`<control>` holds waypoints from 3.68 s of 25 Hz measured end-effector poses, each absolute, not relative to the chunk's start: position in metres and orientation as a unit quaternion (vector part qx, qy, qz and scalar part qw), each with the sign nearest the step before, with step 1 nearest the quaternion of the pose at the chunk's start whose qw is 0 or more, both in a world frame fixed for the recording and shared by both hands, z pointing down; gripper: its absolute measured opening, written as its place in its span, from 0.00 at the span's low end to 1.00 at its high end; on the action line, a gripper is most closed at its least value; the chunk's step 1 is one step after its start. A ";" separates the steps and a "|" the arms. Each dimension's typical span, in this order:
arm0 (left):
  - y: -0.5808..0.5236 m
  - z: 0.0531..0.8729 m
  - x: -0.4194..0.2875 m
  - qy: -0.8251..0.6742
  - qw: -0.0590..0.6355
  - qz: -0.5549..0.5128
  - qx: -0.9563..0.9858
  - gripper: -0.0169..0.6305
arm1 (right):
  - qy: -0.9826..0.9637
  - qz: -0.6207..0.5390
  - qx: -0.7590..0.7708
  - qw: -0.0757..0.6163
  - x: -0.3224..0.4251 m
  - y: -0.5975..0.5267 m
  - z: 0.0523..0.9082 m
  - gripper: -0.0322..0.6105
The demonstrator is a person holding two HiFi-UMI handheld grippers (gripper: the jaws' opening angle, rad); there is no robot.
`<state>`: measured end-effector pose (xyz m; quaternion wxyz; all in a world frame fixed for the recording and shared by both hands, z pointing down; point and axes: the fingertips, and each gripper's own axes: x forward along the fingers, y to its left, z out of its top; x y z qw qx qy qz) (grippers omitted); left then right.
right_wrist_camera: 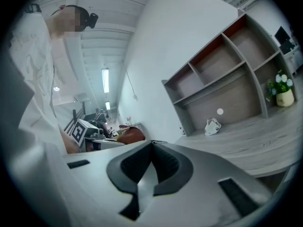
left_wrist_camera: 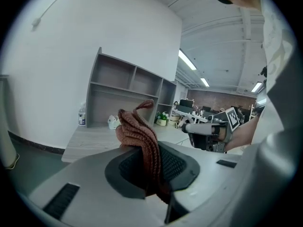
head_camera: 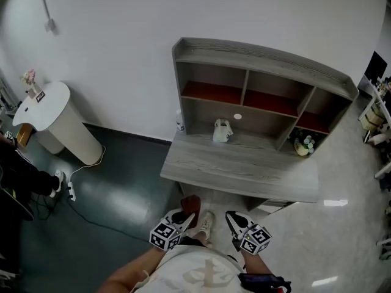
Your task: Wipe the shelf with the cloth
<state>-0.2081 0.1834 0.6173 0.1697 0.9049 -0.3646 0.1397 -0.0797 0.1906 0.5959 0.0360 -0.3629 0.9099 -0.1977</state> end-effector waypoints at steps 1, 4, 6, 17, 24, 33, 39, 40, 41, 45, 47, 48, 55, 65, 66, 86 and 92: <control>0.184 0.618 -0.208 -0.365 0.170 0.140 0.904 0.13 | 0.909 -0.199 -0.363 0.035 -0.078 0.191 0.597 0.05; 0.186 0.619 -0.205 -0.366 0.170 0.142 0.904 0.13 | 0.907 -0.198 -0.369 0.036 -0.071 0.189 0.597 0.05; 0.184 0.618 -0.204 -0.368 0.169 0.141 0.903 0.13 | 0.907 -0.195 -0.372 0.038 -0.067 0.186 0.596 0.05; 0.176 0.618 -0.186 -0.366 0.170 0.143 0.903 0.13 | 0.904 -0.204 -0.374 0.032 -0.051 0.185 0.599 0.05; 0.161 0.628 -0.185 -0.371 0.181 0.139 0.900 0.13 | 0.904 -0.207 -0.372 0.026 -0.050 0.168 0.604 0.05; 0.108 0.632 -0.176 -0.367 0.186 0.134 0.902 0.13 | 0.901 -0.207 -0.382 0.018 -0.038 0.120 0.607 0.05; 0.053 0.627 -0.165 -0.362 0.181 0.130 0.905 0.13 | 0.898 -0.206 -0.389 0.016 -0.028 0.071 0.605 0.05; 0.042 0.626 -0.164 -0.362 0.179 0.128 0.906 0.13 | 0.898 -0.205 -0.390 0.015 -0.026 0.062 0.604 0.05; 0.033 0.625 -0.162 -0.361 0.178 0.127 0.906 0.13 | 0.898 -0.204 -0.390 0.015 -0.025 0.053 0.603 0.05; -0.001 0.625 -0.162 -0.364 0.183 0.124 0.905 0.13 | 0.898 -0.203 -0.390 0.011 -0.024 0.019 0.601 0.05; -0.015 0.626 -0.163 -0.368 0.192 0.122 0.902 0.13 | 0.898 -0.204 -0.390 0.009 -0.025 0.004 0.600 0.05; -0.022 0.626 -0.164 -0.369 0.196 0.121 0.900 0.13 | 0.898 -0.204 -0.390 0.009 -0.024 -0.003 0.600 0.05; -0.072 0.617 -0.164 -0.365 0.189 0.120 0.904 0.13 | 0.896 -0.198 -0.397 0.011 -0.024 -0.047 0.595 0.06; -0.158 0.573 -0.148 -0.343 0.169 0.104 0.918 0.13 | 0.889 -0.185 -0.419 0.013 -0.022 -0.102 0.584 0.05; -0.167 0.568 -0.148 -0.341 0.170 0.101 0.919 0.13 | 0.888 -0.186 -0.421 0.013 -0.021 -0.106 0.584 0.05; -0.299 0.463 -0.066 -0.304 0.140 0.101 0.937 0.13 | 0.864 -0.186 -0.467 0.021 0.013 -0.124 0.581 0.06; -0.331 0.462 -0.041 -0.313 0.153 0.128 0.929 0.13 | 0.863 -0.197 -0.463 0.028 0.016 -0.129 0.586 0.06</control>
